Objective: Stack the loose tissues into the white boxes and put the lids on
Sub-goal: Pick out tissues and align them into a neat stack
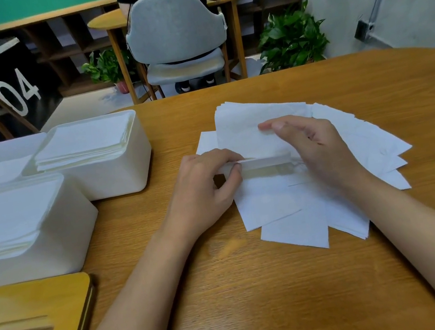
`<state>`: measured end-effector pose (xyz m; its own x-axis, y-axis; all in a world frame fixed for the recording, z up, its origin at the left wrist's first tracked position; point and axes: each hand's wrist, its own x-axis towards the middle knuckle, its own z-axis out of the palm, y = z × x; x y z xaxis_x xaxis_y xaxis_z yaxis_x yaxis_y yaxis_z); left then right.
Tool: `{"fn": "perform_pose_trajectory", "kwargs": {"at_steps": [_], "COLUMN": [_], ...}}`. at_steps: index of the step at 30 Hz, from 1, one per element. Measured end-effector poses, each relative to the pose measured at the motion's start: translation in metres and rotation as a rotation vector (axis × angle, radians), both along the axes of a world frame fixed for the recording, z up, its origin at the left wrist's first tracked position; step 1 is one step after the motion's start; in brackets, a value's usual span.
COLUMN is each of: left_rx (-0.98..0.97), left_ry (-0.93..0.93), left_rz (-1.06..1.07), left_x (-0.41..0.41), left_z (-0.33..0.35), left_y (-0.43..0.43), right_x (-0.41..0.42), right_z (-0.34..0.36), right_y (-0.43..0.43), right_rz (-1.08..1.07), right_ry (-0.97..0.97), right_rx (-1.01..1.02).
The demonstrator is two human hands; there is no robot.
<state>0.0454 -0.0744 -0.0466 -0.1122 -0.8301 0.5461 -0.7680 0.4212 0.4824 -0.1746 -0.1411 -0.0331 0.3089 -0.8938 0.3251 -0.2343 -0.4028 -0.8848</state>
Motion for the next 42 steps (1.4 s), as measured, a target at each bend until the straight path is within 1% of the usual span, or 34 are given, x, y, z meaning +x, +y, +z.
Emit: {"fn": "perform_pose_trajectory", "kwargs": {"at_steps": [4, 7, 10, 16, 19, 23, 26, 28, 29, 32, 34, 36, 38, 39, 40, 42], "left_rx": [-0.048, -0.009, 0.042, 0.123, 0.149, 0.171, 0.164, 0.14, 0.106, -0.054, -0.079, 0.038, 0.22, 0.299, 0.354, 0.402], "left_ry": [0.091, 0.228, 0.363, 0.617, 0.661, 0.671, 0.691, 0.658, 0.603, 0.351, 0.248, 0.123, -0.026, -0.068, -0.077, -0.053], "left_rz": [-0.018, -0.031, 0.002, 0.044, 0.04, 0.049, 0.082, 0.1, 0.127, 0.238, 0.164, 0.012, -0.11, -0.144, -0.16, -0.174], "left_x": [0.002, 0.003, 0.004, 0.004, 0.004, 0.001, 0.001, 0.0, -0.001, -0.005, -0.004, -0.002, 0.0, 0.002, 0.004, 0.01], "left_z": [0.012, 0.018, 0.023, 0.028, 0.027, 0.022, 0.02, 0.017, 0.015, 0.013, 0.013, 0.011, 0.008, 0.007, 0.008, 0.012], "left_y": [0.005, 0.008, 0.01, 0.011, 0.009, 0.007, 0.005, 0.005, 0.004, 0.007, 0.007, 0.007, 0.007, 0.007, 0.007, 0.008], "right_x": [0.0, 0.002, 0.006, 0.01, 0.012, 0.015, 0.014, 0.014, 0.014, 0.009, 0.003, 0.001, 0.001, 0.001, 0.002, 0.002], "right_z": [0.001, 0.005, 0.006, 0.006, 0.004, 0.001, -0.002, -0.004, -0.004, -0.003, -0.007, -0.009, -0.009, -0.01, -0.01, -0.011], "right_y": [0.004, 0.009, 0.015, 0.025, 0.025, 0.024, 0.02, 0.018, 0.017, 0.012, 0.006, 0.001, -0.001, -0.001, -0.001, -0.001], "right_rz": [0.057, 0.127, 0.156, 0.223, 0.225, 0.236, 0.205, 0.209, 0.203, 0.085, 0.0, -0.063, -0.105, -0.112, -0.116, -0.123], "right_ry": [-0.003, 0.004, 0.028, -0.045, -0.047, -0.031, -0.007, -0.013, -0.031, -0.037, -0.002, 0.029, 0.054, 0.058, 0.063, 0.083], "right_rx": [-0.027, -0.023, 0.004, 0.109, 0.127, 0.06, 0.013, -0.014, -0.023, -0.074, -0.06, -0.021, 0.004, 0.018, 0.031, 0.047]}}
